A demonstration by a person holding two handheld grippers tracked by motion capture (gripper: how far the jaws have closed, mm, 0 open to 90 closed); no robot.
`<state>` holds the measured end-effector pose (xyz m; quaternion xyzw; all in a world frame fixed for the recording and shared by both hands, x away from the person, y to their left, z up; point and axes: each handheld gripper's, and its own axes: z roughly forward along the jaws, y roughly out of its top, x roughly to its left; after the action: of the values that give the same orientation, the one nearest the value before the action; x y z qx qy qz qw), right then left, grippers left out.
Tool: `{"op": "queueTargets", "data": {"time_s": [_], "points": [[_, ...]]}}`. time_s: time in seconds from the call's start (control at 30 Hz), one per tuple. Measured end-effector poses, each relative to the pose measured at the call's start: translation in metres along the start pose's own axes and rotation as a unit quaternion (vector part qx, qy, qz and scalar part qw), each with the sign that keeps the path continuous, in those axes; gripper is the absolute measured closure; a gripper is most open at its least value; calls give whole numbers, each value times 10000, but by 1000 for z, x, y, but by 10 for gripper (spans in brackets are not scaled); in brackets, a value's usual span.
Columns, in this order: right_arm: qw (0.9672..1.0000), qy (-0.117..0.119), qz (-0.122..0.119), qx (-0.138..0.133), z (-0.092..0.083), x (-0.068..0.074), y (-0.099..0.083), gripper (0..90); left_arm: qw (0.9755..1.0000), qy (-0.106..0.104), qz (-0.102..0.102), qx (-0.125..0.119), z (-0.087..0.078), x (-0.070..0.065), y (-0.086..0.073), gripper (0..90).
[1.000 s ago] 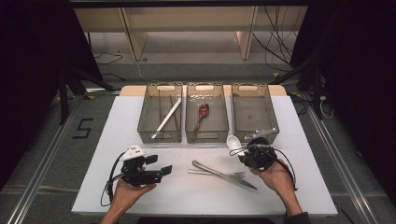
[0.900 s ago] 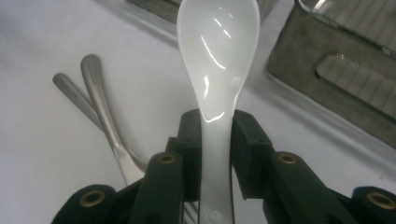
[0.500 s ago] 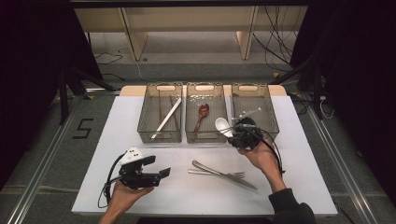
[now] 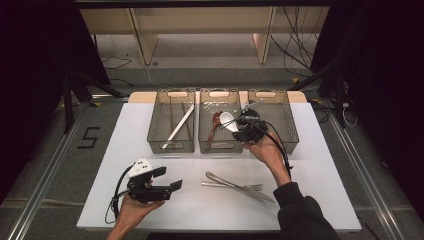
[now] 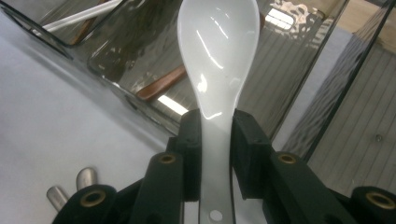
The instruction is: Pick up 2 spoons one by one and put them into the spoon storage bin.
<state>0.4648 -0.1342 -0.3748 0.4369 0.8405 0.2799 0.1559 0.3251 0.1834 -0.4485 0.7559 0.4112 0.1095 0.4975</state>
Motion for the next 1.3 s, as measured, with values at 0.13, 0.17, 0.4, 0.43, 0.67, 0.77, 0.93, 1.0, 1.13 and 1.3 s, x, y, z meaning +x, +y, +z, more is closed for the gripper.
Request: {"op": "queueTargets", "data": {"time_s": [0.13, 0.17, 0.4, 0.43, 0.67, 0.77, 0.93, 1.0, 1.13, 1.3], "points": [[10000, -29, 15, 19, 7, 0, 9, 750, 10000, -17, 16, -5, 0, 0, 0, 188], [10000, -37, 18, 26, 9, 0, 11, 751, 10000, -19, 7, -15, 0, 0, 0, 188], [10000, -80, 6, 59, 19, -1, 23, 750, 10000, -4, 5, -16, 0, 1, -1, 187], [9999, -86, 14, 82, 21, -3, 24, 751, 10000, 0, 8, -15, 0, 1, -1, 187], [9997, -119, 129, 159, 33, -8, 34, 750, 10000, 1, 16, -11, 0, 1, -1, 187], [9996, -155, 144, 201, 38, -9, 38, 750, 10000, -1, 25, -7, 1, 1, -1, 187], [9992, -192, 144, 304, 45, -10, 41, 750, 10000, -7, 7, -21, 0, 1, -1, 187], [9992, -173, 158, 322, 46, -10, 41, 751, 10000, -10, 14, -18, 0, 1, -1, 187], [9992, -159, 137, 334, 50, -9, 42, 749, 10000, -22, 60, -4, 1, 1, -1, 187], [9990, -125, 82, 431, 57, -8, 41, 605, 10000, -38, 58, 5, 1, 0, -1, 185]]}}
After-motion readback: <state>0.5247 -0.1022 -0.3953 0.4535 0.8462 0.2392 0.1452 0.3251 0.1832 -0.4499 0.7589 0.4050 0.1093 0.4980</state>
